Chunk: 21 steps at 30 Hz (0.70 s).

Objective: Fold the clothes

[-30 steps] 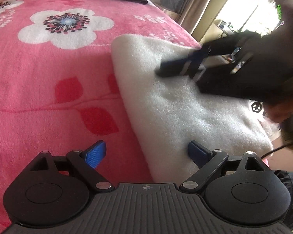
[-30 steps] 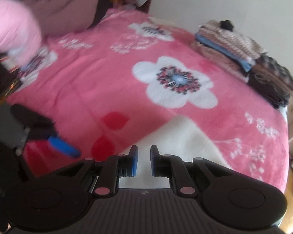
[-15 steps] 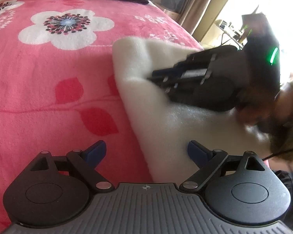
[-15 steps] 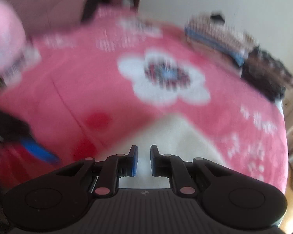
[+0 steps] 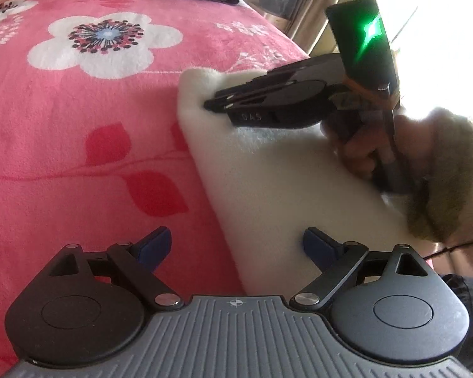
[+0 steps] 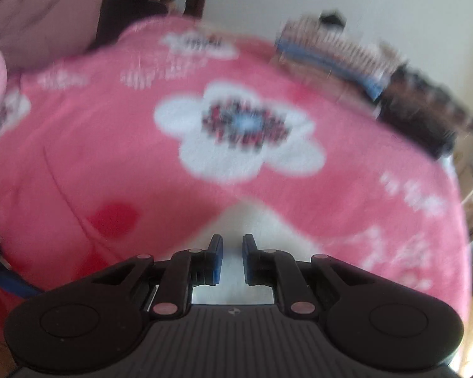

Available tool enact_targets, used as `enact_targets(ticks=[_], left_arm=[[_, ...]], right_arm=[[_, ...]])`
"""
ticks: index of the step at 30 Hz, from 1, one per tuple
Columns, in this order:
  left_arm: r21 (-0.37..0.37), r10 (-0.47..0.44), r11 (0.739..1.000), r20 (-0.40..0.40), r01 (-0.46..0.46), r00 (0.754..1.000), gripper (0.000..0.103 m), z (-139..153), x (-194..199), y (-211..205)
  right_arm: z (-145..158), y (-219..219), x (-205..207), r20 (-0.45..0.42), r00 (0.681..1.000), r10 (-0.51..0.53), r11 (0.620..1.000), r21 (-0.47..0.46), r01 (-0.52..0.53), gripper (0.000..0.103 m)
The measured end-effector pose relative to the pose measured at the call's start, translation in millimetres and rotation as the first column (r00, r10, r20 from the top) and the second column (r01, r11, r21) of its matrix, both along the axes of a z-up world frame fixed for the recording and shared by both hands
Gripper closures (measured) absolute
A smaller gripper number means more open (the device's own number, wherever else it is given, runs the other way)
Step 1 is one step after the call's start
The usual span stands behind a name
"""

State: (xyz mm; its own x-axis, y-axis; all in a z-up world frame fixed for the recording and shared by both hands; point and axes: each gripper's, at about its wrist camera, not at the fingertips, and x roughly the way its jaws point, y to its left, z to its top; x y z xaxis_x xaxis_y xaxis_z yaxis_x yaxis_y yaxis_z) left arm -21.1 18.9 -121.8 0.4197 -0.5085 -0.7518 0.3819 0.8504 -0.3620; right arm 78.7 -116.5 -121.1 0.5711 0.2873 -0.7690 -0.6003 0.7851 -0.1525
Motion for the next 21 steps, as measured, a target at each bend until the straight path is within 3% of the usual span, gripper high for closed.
enact_targets(ticks=[2,8,13,17,21], left_arm=[[0.003,-0.007,1.000,0.001,0.007,1.000,0.011,0.2,0.6,-0.7],[-0.002,-0.006,1.000,-0.003,0.006,1.000,0.010,-1.0,0.8,-0.6],[0.016,-0.009,1.000,0.020,0.008,1.000,0.010,1.9,-0.8,-1.9],[0.018,-0.016,1.000,0.038,0.016,0.999,0.011,6.1,-1.1,-1.0],[0.002,-0.003,1.000,0.067,0.003,0.998,0.016,15.6,1.0,6.5]], right_arm=[[6.1,-4.7,4.7,-0.028,0.999,-0.024,0.999,0.041,0.025,0.091],[32.4,5.4,11.1,-0.004,0.999,-0.038,0.995,0.093,0.038,0.091],[3.0,3.5,32.8,-0.042,0.994,-0.103,0.991,0.086,0.106,0.091],[25.5,-11.0,22.2,-0.042,0.989,-0.142,0.981,0.127,0.146,0.091],[62.6,-65.9,-9.7,0.025,0.970,-0.243,0.949,0.214,0.232,0.090]])
